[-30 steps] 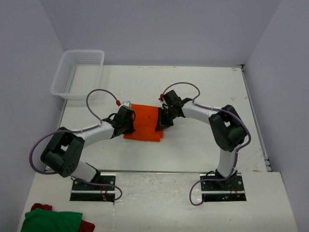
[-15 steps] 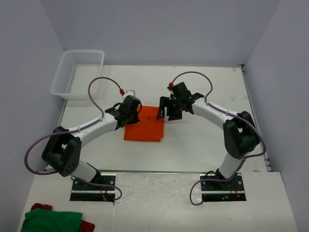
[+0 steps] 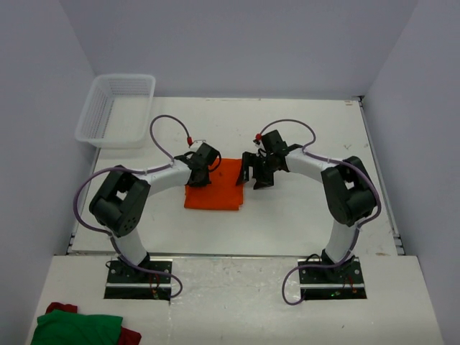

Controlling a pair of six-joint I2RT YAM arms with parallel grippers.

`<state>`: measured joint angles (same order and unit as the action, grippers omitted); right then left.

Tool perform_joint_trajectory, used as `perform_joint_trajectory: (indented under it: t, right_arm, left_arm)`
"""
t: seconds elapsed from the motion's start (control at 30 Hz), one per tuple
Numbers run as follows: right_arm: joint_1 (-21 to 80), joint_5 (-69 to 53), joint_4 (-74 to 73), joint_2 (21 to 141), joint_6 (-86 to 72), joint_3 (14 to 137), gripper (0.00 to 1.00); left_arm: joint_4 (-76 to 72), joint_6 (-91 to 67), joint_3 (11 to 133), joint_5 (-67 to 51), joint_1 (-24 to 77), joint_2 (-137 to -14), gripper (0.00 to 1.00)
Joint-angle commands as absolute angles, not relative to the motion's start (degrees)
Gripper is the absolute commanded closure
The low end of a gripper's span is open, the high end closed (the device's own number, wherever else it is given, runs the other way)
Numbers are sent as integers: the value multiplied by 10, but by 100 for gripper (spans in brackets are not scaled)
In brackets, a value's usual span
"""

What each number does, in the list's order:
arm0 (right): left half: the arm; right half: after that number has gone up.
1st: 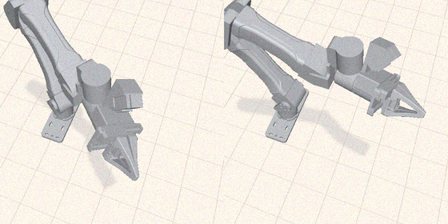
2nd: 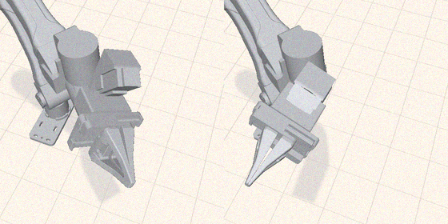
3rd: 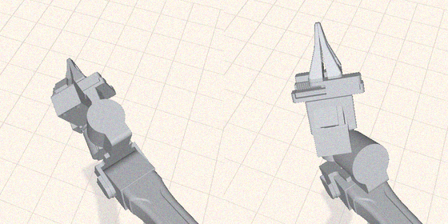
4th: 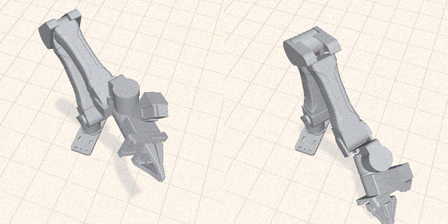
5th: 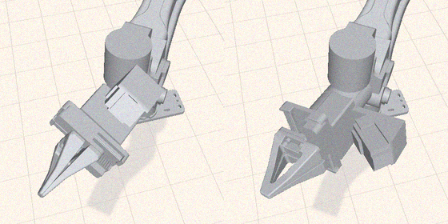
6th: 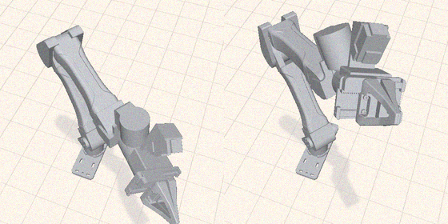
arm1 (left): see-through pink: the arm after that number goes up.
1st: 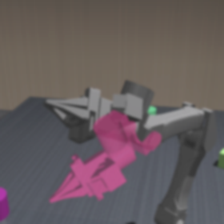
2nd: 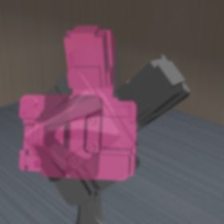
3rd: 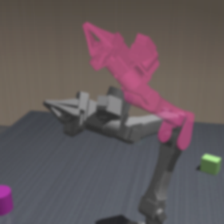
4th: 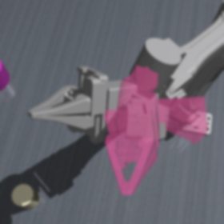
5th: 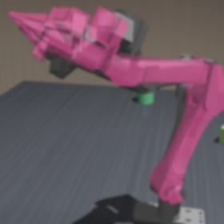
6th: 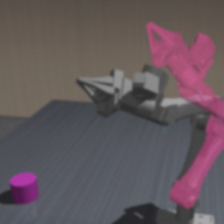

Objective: Fold and stack the t-shirts
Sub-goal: Fold the long partially folded tshirt into a neat square, then put the neatly folded tshirt into the corner of the board with the right arm

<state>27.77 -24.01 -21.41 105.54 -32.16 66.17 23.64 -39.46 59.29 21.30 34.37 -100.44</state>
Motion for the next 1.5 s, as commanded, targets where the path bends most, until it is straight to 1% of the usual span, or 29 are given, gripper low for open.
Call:
perform_joint_trajectory:
  t: [0.0, 0.17, 0.53, 0.77, 0.93, 0.97, 1.0, 1.03, 1.07, 1.1, 1.13, 1.17, 1.3, 1.37, 1.4, 1.43, 1.47]
  right_arm:
    - [271, -280, -181, 1074, -326, 659, 20]
    - [269, -329, -158, 1103, -345, 662, 21]
    - [274, -342, -112, 1124, -393, 642, 22]
    - [300, -331, -114, 1162, -424, 700, 23]
    - [307, -309, -118, 1185, -432, 726, 28]
    - [308, -307, -125, 1188, -429, 739, 30]
    - [309, -303, -133, 1196, -425, 750, 36]
    - [310, -299, -137, 1198, -422, 753, 36]
    - [312, -288, -138, 1198, -421, 754, 44]
    - [311, -283, -137, 1197, -421, 751, 49]
    - [312, -274, -137, 1191, -423, 745, 61]
    - [312, -266, -136, 1187, -423, 741, 65]
    - [313, -229, -149, 1176, -414, 737, 67]
    - [313, -229, -165, 1184, -405, 750, 71]
    - [312, -229, -168, 1186, -398, 754, 79]
    - [313, -221, -182, 1190, -396, 765, 91]
    - [312, -215, -189, 1194, -390, 772, 96]
  left_arm:
    - [241, -404, 600, 233, 338, -1020, 100]
    - [231, -403, 592, 221, 326, -1034, 100]
    - [206, -403, 561, 195, 320, -1024, 100]
    - [193, -406, 536, 177, 320, -1002, 100]
    - [187, -406, 519, 170, 320, -980, 100]
    - [186, -406, 516, 166, 320, -978, 100]
    - [184, -406, 512, 161, 320, -975, 100]
    - [182, -406, 510, 159, 320, -974, 100]
    - [180, -406, 509, 157, 320, -972, 100]
    - [179, -405, 507, 156, 320, -971, 100]
    - [178, -404, 506, 156, 320, -970, 100]
    - [179, -403, 505, 156, 320, -969, 100]
    - [174, -402, 500, 156, 319, -968, 100]
    - [171, -402, 498, 149, 319, -969, 100]
    - [166, -402, 496, 147, 321, -971, 100]
    - [164, -402, 496, 144, 321, -972, 100]
    - [162, -401, 496, 142, 320, -973, 100]
